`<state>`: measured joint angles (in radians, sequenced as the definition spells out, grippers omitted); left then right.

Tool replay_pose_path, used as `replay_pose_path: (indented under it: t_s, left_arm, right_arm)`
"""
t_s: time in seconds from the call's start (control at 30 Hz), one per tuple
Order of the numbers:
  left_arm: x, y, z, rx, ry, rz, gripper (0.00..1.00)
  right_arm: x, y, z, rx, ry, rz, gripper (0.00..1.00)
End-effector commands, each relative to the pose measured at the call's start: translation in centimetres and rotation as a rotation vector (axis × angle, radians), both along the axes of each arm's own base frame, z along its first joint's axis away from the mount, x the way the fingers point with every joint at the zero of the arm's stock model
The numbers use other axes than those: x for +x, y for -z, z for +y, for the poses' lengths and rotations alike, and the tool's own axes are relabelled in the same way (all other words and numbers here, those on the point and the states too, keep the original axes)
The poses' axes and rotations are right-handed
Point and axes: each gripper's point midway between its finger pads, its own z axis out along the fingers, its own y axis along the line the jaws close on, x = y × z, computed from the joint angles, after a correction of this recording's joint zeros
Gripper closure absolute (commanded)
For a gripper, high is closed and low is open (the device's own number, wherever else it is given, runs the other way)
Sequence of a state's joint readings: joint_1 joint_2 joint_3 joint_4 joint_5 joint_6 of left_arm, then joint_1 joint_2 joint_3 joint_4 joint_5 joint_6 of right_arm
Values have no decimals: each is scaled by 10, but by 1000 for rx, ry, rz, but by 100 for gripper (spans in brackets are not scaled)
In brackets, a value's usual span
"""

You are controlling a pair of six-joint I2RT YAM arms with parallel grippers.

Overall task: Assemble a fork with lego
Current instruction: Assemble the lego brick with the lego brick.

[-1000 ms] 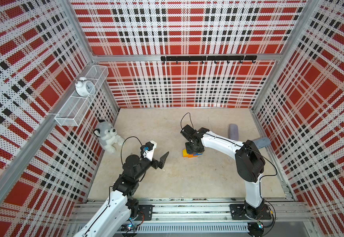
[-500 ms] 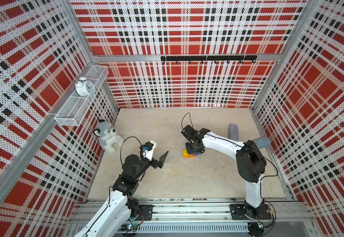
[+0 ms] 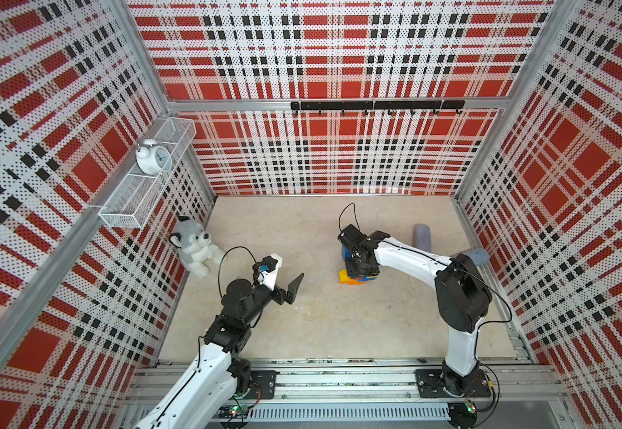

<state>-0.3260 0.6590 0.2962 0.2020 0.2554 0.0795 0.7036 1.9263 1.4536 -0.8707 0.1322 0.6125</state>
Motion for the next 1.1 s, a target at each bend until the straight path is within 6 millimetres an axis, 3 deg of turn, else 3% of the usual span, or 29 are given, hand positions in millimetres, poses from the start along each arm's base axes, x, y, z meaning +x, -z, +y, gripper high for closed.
replay_pose_path:
  t_s: [0.0,0.13,0.4,0.73,0.8,0.97,1.07]
  left_arm:
    - [1,0,1,-2,2,-12,2]
    - [1,0,1,1,-2,-13,2]
    - [9,-7,7,-28,-39,0,2]
    - [17,-7,10,-44,-56,28,2]
    - [18,-6,11,-48,-62,28,2]
    - [20,-5,16,-35,-80,31,2]
    - [18,-5,15,-35,-71,26,2]
  right_arm:
    - [-51,72,-30,-134,-18,242,86]
    - [-61,83,-33,-138,-18,267,86]
    - [-24,18,-14,-88,-36,117,75]
    - [-13,-35,-10,-28,-27,1,61]
    - [-13,-38,-10,-21,-30,-9,59]
    - [-21,-21,-10,9,-28,2,60]
    - [-20,-30,-11,20,-19,-27,59]
